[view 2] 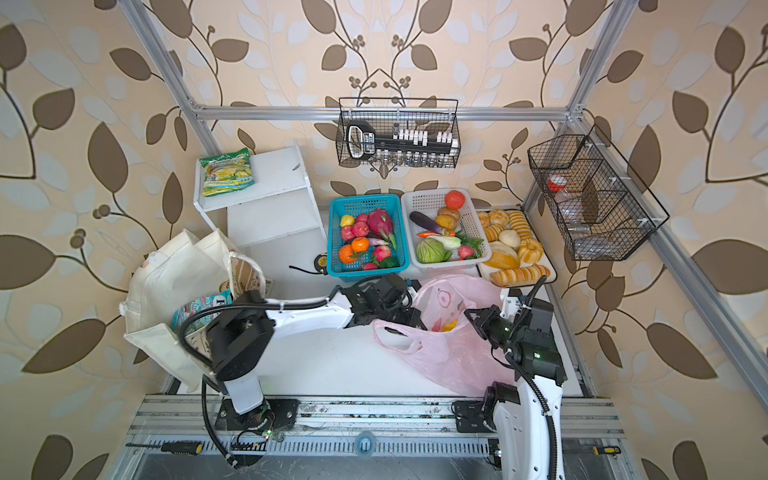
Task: Place the mixed food into the grocery bags and tie them
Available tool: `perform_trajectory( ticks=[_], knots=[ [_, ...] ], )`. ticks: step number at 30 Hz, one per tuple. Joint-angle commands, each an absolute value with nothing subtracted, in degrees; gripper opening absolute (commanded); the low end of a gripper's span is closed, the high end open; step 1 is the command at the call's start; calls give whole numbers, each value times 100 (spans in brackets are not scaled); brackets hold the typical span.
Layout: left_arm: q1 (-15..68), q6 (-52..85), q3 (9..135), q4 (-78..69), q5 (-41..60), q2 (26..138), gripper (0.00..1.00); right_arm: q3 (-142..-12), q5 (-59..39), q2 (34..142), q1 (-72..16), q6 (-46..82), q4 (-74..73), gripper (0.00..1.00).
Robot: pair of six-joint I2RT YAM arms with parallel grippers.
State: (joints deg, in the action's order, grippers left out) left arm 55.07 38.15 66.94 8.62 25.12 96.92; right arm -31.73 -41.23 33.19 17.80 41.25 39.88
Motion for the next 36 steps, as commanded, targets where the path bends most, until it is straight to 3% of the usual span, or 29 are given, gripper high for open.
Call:
perform_trajectory(
  ticks=[1,7,14,23,29,33,36],
  knots=[
    [5464,3340,6780,2003,1471,8578,0,-3656,-3726,3309,1813,3789,4400,0],
    [5363,3514,6388,2189,1181,7616,0,-3869,-3729,3392,1794,3728,4468,0],
    [5241,3441,6770,2971,638,7866,3,-4548,-4530,3385,1488,4420,3879,0],
    [5009,3569,6641,3192,273,7829,0,-5790,-2715,3683,954,3674,5255,0],
    [5001,3020,6676,2754,1342,7790,53,-5725,-3051,3717,726,4030,4779,0],
    [4988,2702,6807,2878,659,7389,72,-5510,-2919,3718,677,4125,4600,0],
    [4801,2684,6715,2912,-5,6978,77,-5296,-2993,3735,677,4242,4424,0]
  ],
)
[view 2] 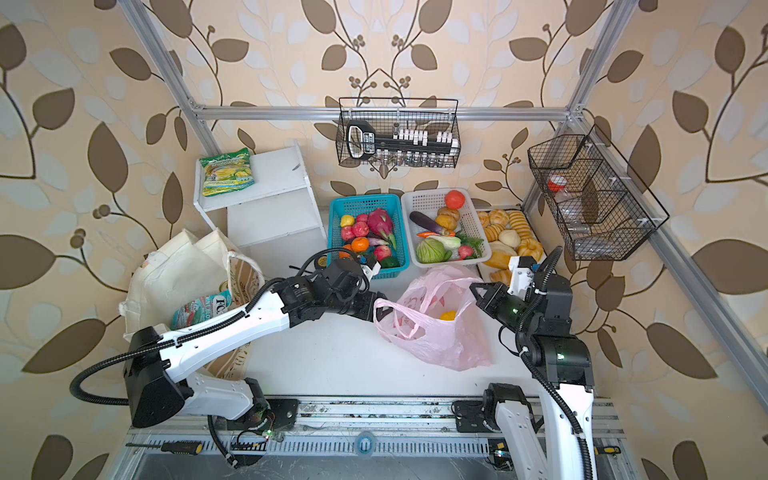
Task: Place the mixed food into the grocery bags and tie them
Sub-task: 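Move the left gripper back over the teal fruit basket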
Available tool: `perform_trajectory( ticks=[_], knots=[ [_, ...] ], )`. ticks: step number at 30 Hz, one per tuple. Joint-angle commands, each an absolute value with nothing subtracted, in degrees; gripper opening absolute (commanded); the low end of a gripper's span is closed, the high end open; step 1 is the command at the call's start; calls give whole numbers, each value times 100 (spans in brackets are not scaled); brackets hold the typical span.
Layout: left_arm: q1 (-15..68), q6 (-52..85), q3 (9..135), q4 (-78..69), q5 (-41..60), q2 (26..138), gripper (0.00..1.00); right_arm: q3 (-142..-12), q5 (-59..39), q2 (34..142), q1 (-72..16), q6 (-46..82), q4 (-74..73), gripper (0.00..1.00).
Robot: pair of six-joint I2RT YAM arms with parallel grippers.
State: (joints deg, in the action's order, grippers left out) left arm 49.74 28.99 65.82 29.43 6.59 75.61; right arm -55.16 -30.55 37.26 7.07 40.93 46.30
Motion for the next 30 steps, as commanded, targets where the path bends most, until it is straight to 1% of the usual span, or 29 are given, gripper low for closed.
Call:
perform_trajectory(
  ticks=[1,4,7,13,17,24,27,30],
  knots=[
    [4639,2673,6716,2957,-51,6870,78,-5259,-2990,3743,672,4256,4392,0],
    [4077,2597,6777,2987,47,6706,80,-5217,-2881,3722,668,4224,4394,0],
    [3642,2233,7215,3151,383,6998,81,-5131,-2923,3717,659,4251,4318,0],
    [3408,1547,8876,3796,-217,8831,89,-4949,-2991,3594,572,4470,4076,0],
    [3088,1878,9882,3790,51,10117,88,-4905,-2925,3517,492,4517,4035,0],
    [2981,2326,12285,4039,-463,12395,90,-4799,-2967,3531,444,4491,4025,0],
    [2923,2521,13006,3956,-783,13111,91,-4799,-2979,3575,439,4444,4042,0],
    [2857,2782,13432,3735,-830,13578,90,-4794,-2985,3612,439,4404,4061,0]
  ],
)
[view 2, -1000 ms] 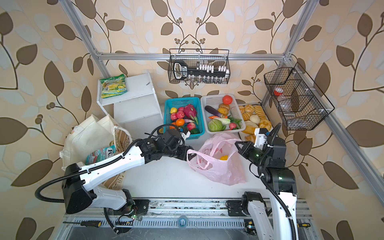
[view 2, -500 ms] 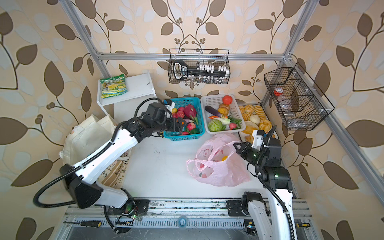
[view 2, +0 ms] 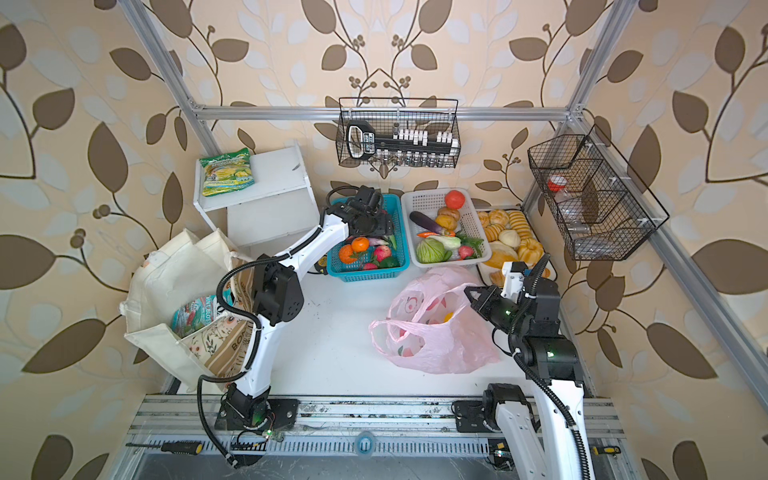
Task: Place the mixed food into the grocery bags and tie them
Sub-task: 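Move the left gripper back over the teal fruit basket, then lower the left gripper and grasp the pink dragon fruit in the teal basket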
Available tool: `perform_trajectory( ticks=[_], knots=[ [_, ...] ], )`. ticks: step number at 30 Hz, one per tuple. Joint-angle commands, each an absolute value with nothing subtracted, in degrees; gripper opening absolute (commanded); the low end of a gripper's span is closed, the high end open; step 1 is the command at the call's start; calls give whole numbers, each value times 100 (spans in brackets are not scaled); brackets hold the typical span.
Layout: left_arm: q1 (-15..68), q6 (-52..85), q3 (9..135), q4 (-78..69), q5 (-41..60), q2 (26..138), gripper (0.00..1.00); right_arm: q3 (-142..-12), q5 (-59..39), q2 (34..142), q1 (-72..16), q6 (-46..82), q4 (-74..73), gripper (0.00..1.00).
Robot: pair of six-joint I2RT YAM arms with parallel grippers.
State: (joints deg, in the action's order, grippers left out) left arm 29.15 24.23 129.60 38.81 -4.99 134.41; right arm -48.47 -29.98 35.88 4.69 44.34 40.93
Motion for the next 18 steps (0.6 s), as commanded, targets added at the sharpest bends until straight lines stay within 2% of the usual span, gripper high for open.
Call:
perform_trajectory(
  ticks=[1,11,18],
  knots=[
    [2856,2795,13484,3637,-824,13670,89,-4792,-2988,3621,439,4403,4069,0],
    [2784,3301,14091,2898,-1233,14540,92,-4807,-3008,3625,431,4431,4078,0],
    [2771,3668,14660,2950,-1476,15171,91,-4816,-3056,3656,431,4403,4088,0]
  ],
)
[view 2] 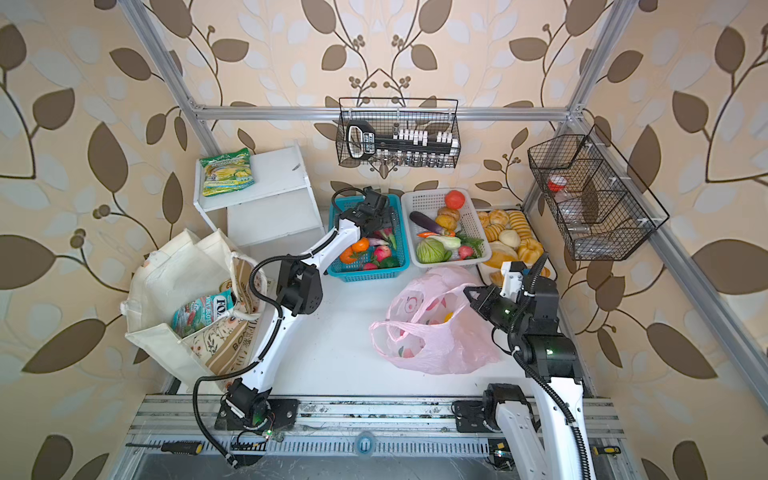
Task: Place the mixed food into the grocery bags and tie them
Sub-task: 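Lower the left gripper and grasp the pink dragon fruit in the teal basket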
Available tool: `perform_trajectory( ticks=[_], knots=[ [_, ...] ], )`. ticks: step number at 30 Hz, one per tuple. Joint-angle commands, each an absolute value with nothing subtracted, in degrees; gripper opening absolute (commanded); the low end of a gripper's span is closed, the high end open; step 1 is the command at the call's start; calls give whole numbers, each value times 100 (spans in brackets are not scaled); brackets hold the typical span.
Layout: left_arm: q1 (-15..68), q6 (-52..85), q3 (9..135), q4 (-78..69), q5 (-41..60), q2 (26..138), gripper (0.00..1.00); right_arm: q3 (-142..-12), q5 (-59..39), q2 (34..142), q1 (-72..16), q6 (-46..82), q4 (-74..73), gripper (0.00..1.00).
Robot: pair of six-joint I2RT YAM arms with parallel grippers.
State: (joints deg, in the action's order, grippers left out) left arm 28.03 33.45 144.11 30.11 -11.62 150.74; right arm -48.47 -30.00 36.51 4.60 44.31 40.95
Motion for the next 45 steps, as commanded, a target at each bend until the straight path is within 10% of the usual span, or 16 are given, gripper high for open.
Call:
perform_trajectory(
  ticks=[1,9,15,45],
  knots=[
    [2773,3686,14632,2938,-1452,15208,91,-4816,-3058,3665,433,4404,4079,0],
    [2760,3579,14625,2818,-1068,15392,85,-4781,-3078,3707,431,4405,4017,0],
    [2753,3347,14305,2549,-754,14993,62,-4799,-3077,3648,433,4438,4007,0],
    [2670,825,11272,4158,132,11578,58,-4581,-3054,3190,438,4544,4043,0]
  ],
)
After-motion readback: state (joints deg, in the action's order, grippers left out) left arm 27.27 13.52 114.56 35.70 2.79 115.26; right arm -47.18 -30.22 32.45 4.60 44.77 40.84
